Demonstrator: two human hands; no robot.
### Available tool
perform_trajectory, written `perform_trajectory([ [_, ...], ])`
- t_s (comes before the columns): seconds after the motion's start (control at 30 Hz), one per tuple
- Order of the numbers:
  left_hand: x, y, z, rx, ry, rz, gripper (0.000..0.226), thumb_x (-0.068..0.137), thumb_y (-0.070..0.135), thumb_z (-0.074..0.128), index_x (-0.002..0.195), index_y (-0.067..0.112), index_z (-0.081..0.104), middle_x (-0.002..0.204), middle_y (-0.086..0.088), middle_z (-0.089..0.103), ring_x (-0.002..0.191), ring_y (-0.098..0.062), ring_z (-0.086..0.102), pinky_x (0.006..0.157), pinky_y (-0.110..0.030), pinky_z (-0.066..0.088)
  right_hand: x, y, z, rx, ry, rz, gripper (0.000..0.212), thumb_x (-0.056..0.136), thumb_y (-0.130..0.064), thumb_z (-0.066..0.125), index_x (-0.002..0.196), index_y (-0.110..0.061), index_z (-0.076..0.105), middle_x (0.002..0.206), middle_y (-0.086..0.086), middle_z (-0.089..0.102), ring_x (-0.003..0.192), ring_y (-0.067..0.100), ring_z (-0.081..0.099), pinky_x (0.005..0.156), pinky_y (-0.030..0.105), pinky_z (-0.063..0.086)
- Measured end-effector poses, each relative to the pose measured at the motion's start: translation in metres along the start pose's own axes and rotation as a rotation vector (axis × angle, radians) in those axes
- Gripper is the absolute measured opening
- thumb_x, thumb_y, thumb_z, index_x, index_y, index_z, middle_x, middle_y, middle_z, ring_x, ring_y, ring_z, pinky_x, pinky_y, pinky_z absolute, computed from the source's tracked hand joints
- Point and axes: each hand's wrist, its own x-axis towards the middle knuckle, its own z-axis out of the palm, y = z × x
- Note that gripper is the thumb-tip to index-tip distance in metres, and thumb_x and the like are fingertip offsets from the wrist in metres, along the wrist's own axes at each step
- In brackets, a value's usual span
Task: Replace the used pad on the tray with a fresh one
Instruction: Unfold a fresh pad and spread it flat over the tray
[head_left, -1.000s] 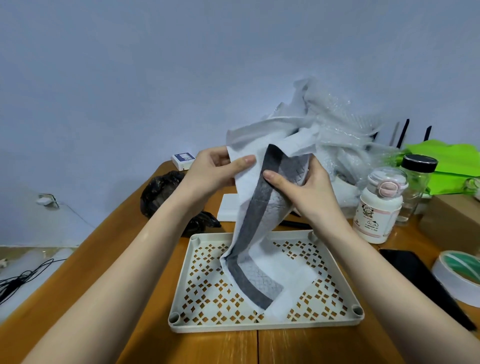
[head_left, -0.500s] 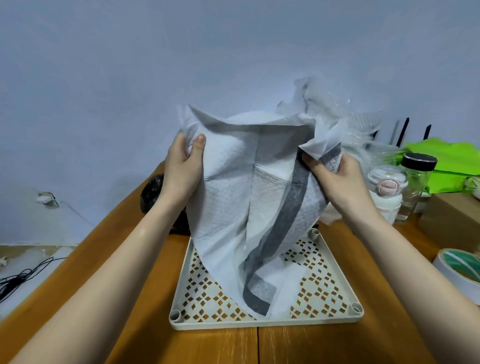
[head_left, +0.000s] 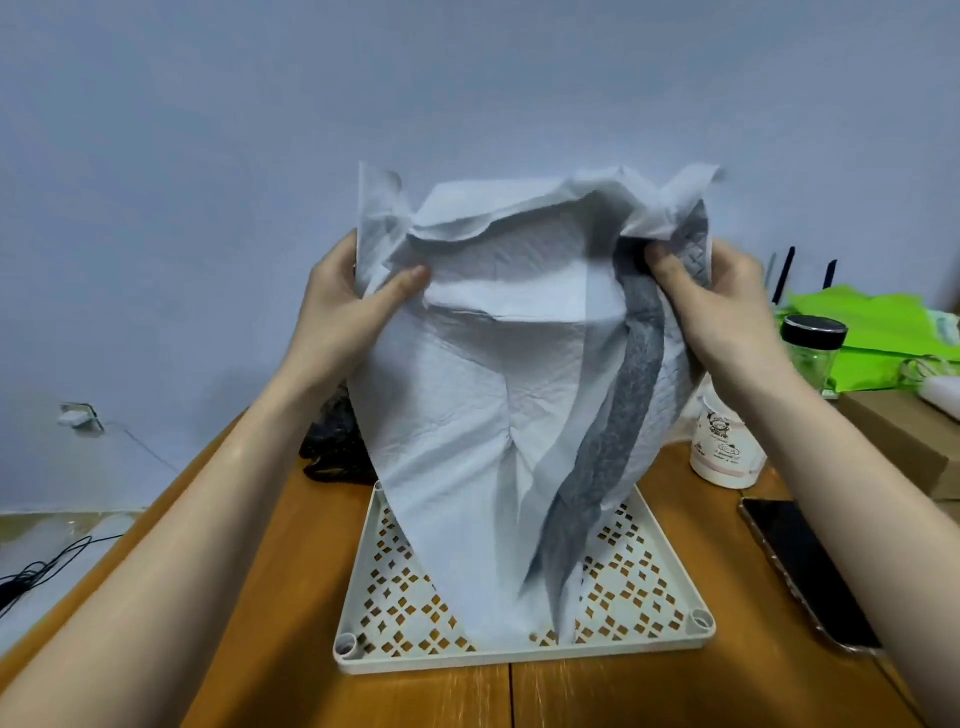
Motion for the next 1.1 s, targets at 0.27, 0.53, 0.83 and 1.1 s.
perform_trajectory([
  [0.27,0.022,0.064,-0.01,-0.088,0.077,0.117,0.026,0.089,0.01,0.062,0.115,0.007,0.058,0.1,0.008,0.067,0.087,0.002,0.066,0.075,-0.017,0.051,0.023,-0.057,-0.021,0.051,-0.017,-0.08,0.017,0.09,-0.029,0.059,0.075,-0.02,0.061,0.061,-0.017,0.068,0.064,-0.001,0.06,0.062,0.02,0.048],
  [0.53,0.032,0.087,-0.019,-0.081,-0.04,0.002,0.009,0.087,0.013,0.066,0.093,0.019,0.066,0.074,0.014,0.072,0.068,0.004,0.066,0.061,-0.015,0.051,0.029,-0.082,-0.03,0.062,-0.108,0.024,0.02,0.091,-0.019,0.056,0.072,-0.016,0.061,0.053,-0.016,0.066,0.053,-0.002,0.061,0.053,0.016,0.049],
  [0.83,-0.016,-0.065,0.015,0.348,-0.071,-0.358,0.068,0.075,0.031,0.078,0.127,0.01,0.038,0.123,-0.004,0.056,0.111,-0.024,0.054,0.079,-0.03,0.041,-0.021,0.053,0.014,-0.184,-0.156,0.327,0.019,0.092,-0.025,0.056,0.088,-0.01,0.066,0.087,0.009,0.069,0.086,0.026,0.065,0.077,0.036,0.049],
  [1.1,-0.053,-0.113,0.054,0.65,-0.149,-0.276,0.07,0.084,0.026,0.065,0.142,0.007,0.031,0.146,-0.017,0.021,0.134,-0.035,0.029,0.111,-0.042,0.029,-0.054,0.123,0.03,-0.13,-0.208,0.5,0.031,0.09,-0.019,0.058,0.12,-0.009,0.054,0.108,0.005,0.062,0.094,0.017,0.06,0.074,0.023,0.047],
])
